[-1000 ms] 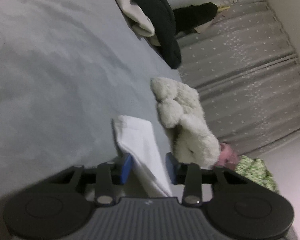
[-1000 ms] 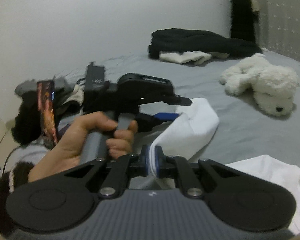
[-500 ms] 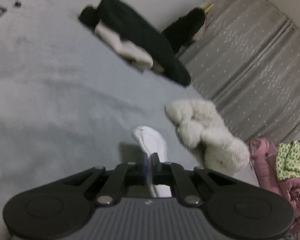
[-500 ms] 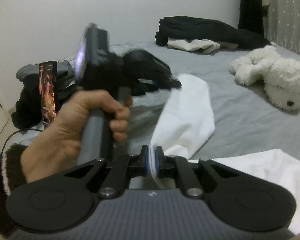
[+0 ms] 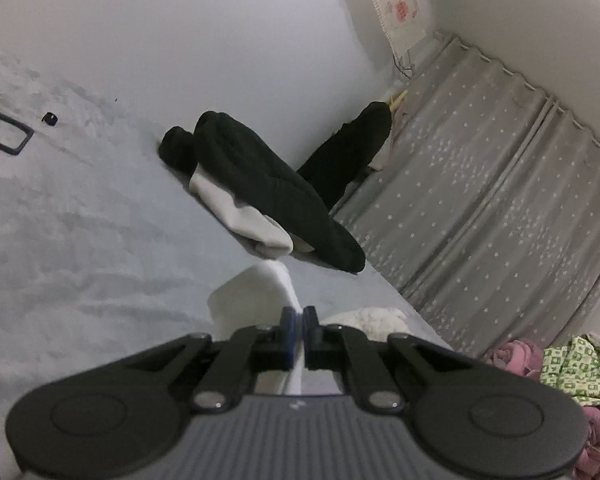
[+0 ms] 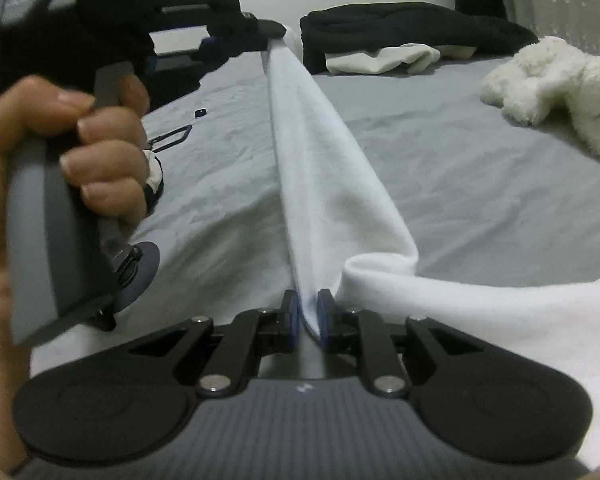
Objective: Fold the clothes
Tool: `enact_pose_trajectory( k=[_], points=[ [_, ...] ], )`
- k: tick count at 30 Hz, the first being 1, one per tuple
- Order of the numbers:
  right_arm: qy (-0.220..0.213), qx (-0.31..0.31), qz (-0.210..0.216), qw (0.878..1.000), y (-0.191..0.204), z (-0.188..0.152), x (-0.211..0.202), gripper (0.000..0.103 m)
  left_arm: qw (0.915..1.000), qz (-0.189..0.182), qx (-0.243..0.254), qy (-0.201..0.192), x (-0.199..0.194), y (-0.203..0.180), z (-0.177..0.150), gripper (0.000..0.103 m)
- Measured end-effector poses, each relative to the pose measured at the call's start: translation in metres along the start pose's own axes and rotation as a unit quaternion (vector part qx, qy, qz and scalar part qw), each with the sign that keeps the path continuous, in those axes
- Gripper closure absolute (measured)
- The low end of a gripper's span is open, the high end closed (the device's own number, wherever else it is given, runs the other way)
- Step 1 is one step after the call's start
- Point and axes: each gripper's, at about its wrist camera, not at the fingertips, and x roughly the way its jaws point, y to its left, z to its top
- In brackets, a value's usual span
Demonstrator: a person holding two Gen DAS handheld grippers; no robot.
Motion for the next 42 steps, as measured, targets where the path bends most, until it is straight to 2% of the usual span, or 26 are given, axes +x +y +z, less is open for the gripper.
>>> enact_pose_trajectory(
  k=[3, 5, 6, 9, 12, 14, 16, 18, 20, 23, 26, 28, 34, 37, 42],
  points=[
    [-0.003, 0.022, 0.02, 1.0, -0.008, 0.0, -0.002, 0.078, 1.0, 0.002, 0.007, -0.006, -0.003, -0.005, -0.001, 0.1],
    [-0.005, 0.04, 0.054, 0.998, -0.012, 0.0, -0.006, 0.055, 0.9997, 0.011, 0.019, -0.011, -0.005, -0.01, -0.002, 0.1],
    [-0.006, 0.047, 0.072, 0.996, -0.015, 0.001, -0.009, 0.054, 0.9993, 0.021, 0.027, -0.016, -0.006, -0.014, -0.002, 0.1],
    [-0.012, 0.044, 0.078, 0.996, -0.019, 0.004, -0.023, 0.055, 0.9955, 0.068, 0.056, -0.035, -0.012, -0.022, -0.002, 0.1],
    [-0.024, 0.071, 0.104, 0.992, -0.032, 0.006, -0.038, 0.049, 0.9885, 0.115, 0.087, -0.047, -0.013, -0.029, -0.003, 0.1],
    [-0.049, 0.084, 0.106, 0.99, -0.041, 0.008, -0.051, 0.049, 0.9825, 0.143, 0.108, -0.053, -0.013, -0.034, -0.004, 0.1],
    [-0.075, 0.101, 0.109, 0.986, -0.051, 0.009, -0.065, 0.049, 0.979, 0.152, 0.122, -0.06, -0.016, -0.038, -0.003, 0.1],
    [-0.106, 0.151, 0.114, 0.976, -0.071, 0.009, -0.076, 0.049, 0.983, 0.128, 0.117, -0.062, -0.02, -0.038, 0.0, 0.1],
    [-0.115, 0.198, 0.11, 0.967, -0.087, 0.008, -0.078, 0.049, 0.9878, 0.095, 0.106, -0.062, -0.024, -0.037, 0.003, 0.1],
    [-0.096, 0.238, 0.097, 0.962, -0.103, 0.018, -0.067, 0.049, 0.9919, 0.042, 0.098, -0.069, -0.028, -0.038, 0.004, 0.1],
    [-0.055, 0.249, 0.087, 0.963, -0.113, 0.034, -0.042, 0.049, 0.9927, -0.003, 0.096, -0.073, -0.033, -0.036, 0.008, 0.1],
    [-0.033, 0.245, 0.071, 0.966, -0.116, 0.043, -0.028, 0.049, 0.9918, -0.001, 0.109, -0.066, -0.035, -0.036, 0.012, 0.1],
    [0.013, 0.184, 0.074, 0.98, -0.083, 0.047, 0.01, 0.049, 0.9839, 0.072, 0.161, -0.031, -0.03, -0.036, 0.017, 0.1],
    [0.04, 0.136, 0.063, 0.988, -0.068, 0.053, 0.036, 0.048, 0.9827, 0.08, 0.167, -0.012, -0.03, -0.033, 0.02, 0.1],
    [0.057, 0.071, 0.052, 0.994, -0.049, 0.06, 0.056, 0.048, 0.9779, 0.105, 0.18, 0.011, -0.026, -0.03, 0.018, 0.1]
  ],
)
